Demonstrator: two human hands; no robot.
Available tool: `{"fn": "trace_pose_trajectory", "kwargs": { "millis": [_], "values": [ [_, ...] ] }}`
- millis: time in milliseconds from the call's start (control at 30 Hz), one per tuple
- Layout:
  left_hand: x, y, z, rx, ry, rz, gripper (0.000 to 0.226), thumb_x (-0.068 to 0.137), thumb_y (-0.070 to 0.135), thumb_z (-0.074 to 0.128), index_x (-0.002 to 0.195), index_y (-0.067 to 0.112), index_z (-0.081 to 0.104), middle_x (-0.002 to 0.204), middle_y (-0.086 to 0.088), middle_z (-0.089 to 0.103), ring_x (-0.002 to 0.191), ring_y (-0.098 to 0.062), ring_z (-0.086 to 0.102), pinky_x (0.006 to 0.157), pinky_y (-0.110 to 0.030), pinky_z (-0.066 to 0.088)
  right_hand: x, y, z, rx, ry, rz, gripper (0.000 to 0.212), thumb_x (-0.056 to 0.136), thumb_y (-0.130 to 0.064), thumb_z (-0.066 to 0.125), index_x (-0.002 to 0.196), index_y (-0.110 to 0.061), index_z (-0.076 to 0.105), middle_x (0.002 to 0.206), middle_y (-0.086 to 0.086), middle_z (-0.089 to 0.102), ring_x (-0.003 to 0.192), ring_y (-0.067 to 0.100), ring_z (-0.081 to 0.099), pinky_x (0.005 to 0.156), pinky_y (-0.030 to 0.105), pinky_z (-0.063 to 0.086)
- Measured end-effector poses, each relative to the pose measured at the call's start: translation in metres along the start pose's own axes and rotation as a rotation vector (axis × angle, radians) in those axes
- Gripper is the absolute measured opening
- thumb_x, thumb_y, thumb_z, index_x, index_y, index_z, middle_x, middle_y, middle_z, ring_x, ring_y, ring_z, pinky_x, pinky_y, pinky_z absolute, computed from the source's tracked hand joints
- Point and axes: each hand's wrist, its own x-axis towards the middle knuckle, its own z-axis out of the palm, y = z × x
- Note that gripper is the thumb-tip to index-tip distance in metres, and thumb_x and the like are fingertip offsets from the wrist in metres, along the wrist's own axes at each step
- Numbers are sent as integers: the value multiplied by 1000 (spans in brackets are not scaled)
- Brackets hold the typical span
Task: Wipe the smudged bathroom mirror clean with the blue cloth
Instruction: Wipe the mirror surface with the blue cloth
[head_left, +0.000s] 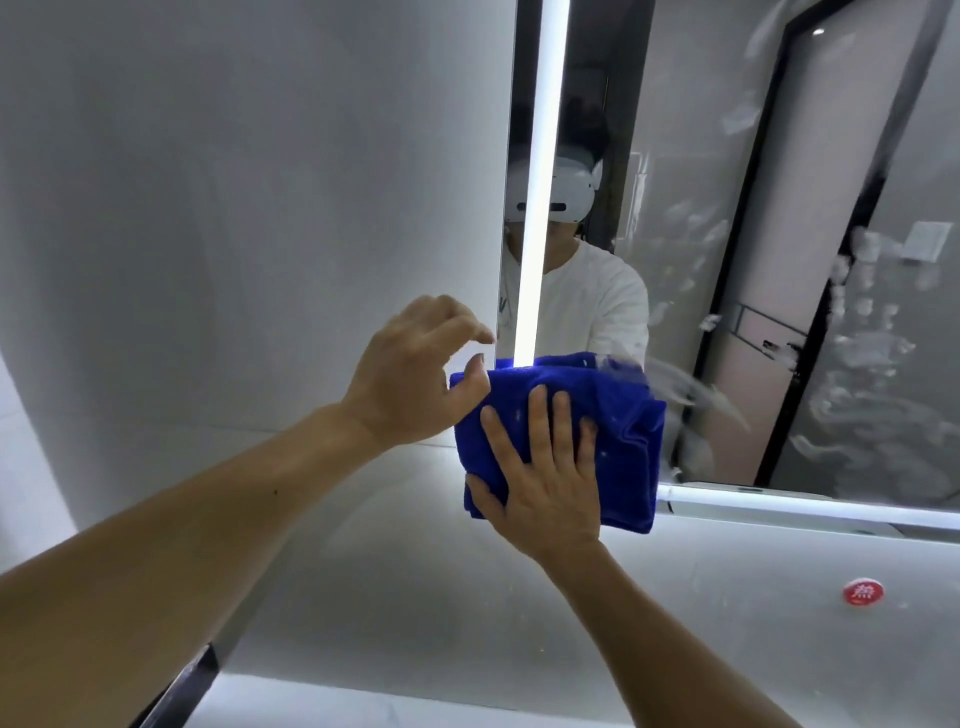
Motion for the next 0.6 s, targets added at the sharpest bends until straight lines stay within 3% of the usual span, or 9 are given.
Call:
{"fn": "trace_pose_trajectory", "kwargs": {
  "millis": [100,267,400,467,600],
  "values": [
    [8,1,-3,38,84,-8,23,86,20,56,91,2,69,91,-11,68,80,-24,62,67,-35,55,-24,0,3,-14,-32,-77,65,100,-50,35,156,-21,18,162,18,7,149,36,4,119,53,-1],
    [9,3,-12,71,82,13,24,85,20,54,90,2,69,90,-12,68,78,-25,62,68,-31,52,-48,13,-3,-53,-117,-205,56,102,-41,25,152,-18,20,156,17,20,146,35,11,120,48,-5],
    [14,1,-18,103,68,-49,26,87,20,52,93,0,68,95,-14,68,82,-29,63,71,-36,53,12,20,-22,-30,-63,-144,64,99,-42,31,155,-16,14,162,17,-3,149,36,-2,120,51,-3],
    [19,1,-20,125,59,-92,27,88,19,51,98,-1,66,103,-16,66,90,-31,61,77,-43,54,53,28,-35,-29,-26,-113,66,99,-45,32,155,-16,14,161,18,-3,149,37,1,119,53,-2],
    [30,3,-22,151,117,-147,40,90,22,43,116,-2,63,120,-19,61,107,-35,58,94,-39,41,120,37,-58,-44,49,-24,64,102,-48,28,156,-16,16,161,17,3,149,36,5,120,51,-3]
  ]
}}
